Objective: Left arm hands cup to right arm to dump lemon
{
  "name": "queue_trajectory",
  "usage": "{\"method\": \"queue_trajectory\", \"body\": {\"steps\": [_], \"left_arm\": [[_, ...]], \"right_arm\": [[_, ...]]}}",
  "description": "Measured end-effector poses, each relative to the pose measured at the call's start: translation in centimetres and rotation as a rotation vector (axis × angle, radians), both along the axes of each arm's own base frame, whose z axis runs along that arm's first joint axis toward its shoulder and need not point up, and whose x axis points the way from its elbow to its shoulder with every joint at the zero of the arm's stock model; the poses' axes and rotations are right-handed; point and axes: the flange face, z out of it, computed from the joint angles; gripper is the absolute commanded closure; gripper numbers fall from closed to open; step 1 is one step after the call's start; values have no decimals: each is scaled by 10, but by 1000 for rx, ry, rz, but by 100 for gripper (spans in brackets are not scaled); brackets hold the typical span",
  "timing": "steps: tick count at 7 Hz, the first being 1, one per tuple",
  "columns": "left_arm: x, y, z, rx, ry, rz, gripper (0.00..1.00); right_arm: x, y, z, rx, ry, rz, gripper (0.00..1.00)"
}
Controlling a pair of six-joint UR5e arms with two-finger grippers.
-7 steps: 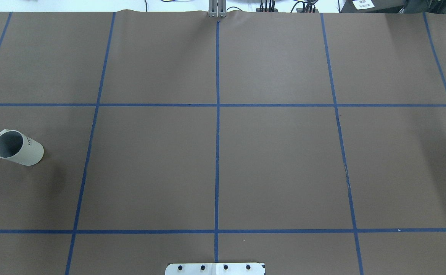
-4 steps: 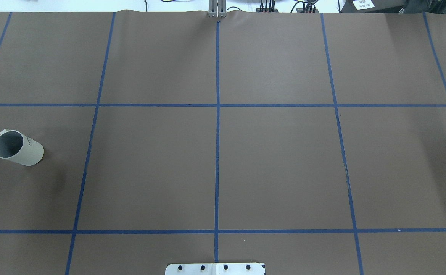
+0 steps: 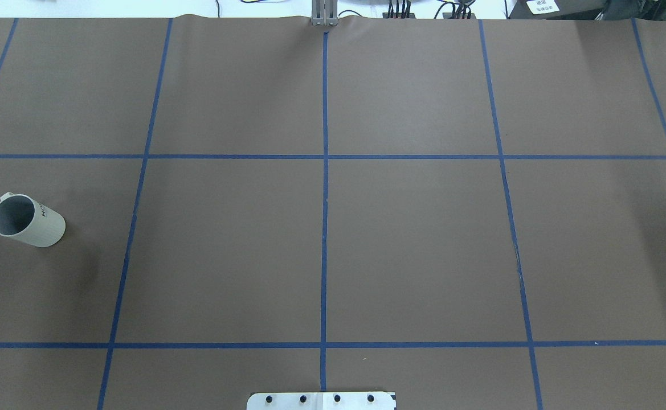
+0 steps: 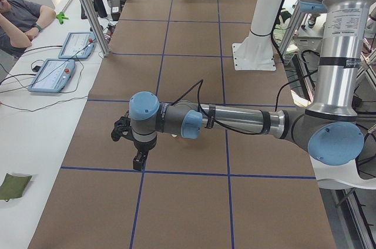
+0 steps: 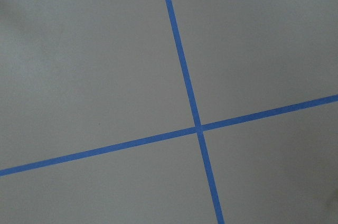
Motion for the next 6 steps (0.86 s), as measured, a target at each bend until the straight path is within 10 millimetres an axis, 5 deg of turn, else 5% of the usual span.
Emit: {"method": "queue_trajectory", "body": {"steps": [6], "left_arm": [[5,10,14,-29,1,10,0]], "right_arm": [[-4,-3,-4,6,-8,-6,0]]}}
